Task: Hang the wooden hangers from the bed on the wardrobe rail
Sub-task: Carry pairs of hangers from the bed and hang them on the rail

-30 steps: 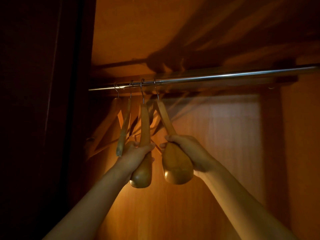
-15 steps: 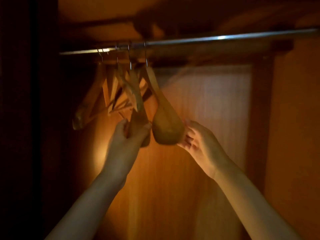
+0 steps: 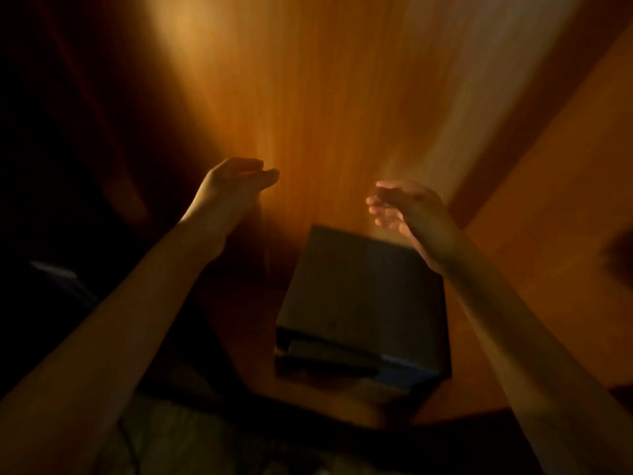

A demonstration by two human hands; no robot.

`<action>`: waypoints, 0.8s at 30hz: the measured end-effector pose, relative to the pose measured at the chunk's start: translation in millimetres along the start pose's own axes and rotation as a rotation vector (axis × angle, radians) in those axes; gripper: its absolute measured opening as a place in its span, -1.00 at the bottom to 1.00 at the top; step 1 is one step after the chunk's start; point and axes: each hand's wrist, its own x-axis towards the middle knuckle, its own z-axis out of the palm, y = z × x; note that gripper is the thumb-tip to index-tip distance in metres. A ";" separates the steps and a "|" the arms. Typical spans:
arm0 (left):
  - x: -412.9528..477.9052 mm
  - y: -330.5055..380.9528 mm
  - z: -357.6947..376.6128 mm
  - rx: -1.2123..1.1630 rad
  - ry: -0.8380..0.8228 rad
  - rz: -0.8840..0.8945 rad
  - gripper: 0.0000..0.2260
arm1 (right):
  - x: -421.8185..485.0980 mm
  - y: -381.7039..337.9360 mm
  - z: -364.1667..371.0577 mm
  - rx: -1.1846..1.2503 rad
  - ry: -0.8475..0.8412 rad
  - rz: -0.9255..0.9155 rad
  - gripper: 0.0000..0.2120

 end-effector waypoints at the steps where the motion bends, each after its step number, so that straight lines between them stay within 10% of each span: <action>1: -5.6 -24.6 1.3 0.006 -0.009 -0.059 -0.60 | -4.5 25.7 3.9 -0.003 0.019 0.068 -0.66; 13: -157.6 -302.1 -12.1 0.303 -0.153 -0.890 -0.70 | -196.4 297.0 30.5 -0.145 0.062 0.899 -0.76; 19: -204.9 -342.3 -25.7 0.560 -0.310 -1.006 -0.66 | -270.5 334.7 53.2 -0.105 0.110 1.107 -0.58; 24: -187.6 -361.9 -30.1 0.645 -0.421 -1.007 -0.67 | -312.2 340.2 72.1 -0.037 0.218 1.230 -0.84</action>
